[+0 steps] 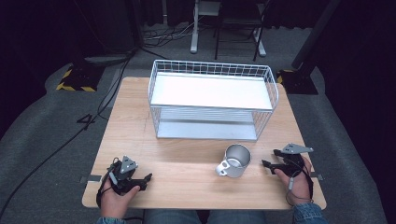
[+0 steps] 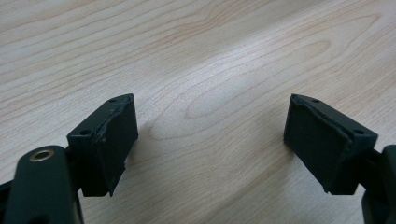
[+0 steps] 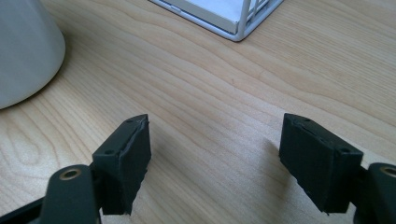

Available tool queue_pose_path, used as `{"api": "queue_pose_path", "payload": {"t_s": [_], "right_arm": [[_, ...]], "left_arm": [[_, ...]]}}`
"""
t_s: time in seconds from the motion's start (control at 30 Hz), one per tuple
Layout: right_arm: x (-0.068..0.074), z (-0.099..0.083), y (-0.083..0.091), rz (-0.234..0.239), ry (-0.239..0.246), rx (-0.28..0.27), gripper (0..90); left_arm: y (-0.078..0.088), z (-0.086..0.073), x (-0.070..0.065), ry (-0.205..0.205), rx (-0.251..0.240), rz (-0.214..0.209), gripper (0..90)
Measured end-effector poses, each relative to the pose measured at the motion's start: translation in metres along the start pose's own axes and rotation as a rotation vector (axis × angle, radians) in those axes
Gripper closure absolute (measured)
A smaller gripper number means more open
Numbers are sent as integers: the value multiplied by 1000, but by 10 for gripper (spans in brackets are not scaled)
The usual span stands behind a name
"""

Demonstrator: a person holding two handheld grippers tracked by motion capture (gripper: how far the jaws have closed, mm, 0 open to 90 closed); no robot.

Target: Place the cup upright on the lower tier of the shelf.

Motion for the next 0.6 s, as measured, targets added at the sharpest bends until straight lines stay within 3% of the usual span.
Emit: {"api": "queue_pose_path", "payload": {"t_s": [0.17, 0.43, 0.6], "right_arm": [[0, 0, 0, 0, 0, 0, 256], [0, 0, 0, 1, 4, -3, 264], [0, 0, 0, 0, 4, -3, 265]], "left_arm": [[0, 0, 0, -6, 2, 1, 179], [-3, 2, -2, 30, 1, 18, 152], [-2, 3, -2, 55, -14, 14, 182]]}}
Point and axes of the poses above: each handheld gripper's, and its own axes: y roughly backward along the jaws, z roughly out of its top, x roughly to its left, the point moved 10 cm from there along -y, roughly forward along the jaws, and after that the axes turned 11 degrees about y, right-handed, at the moved point
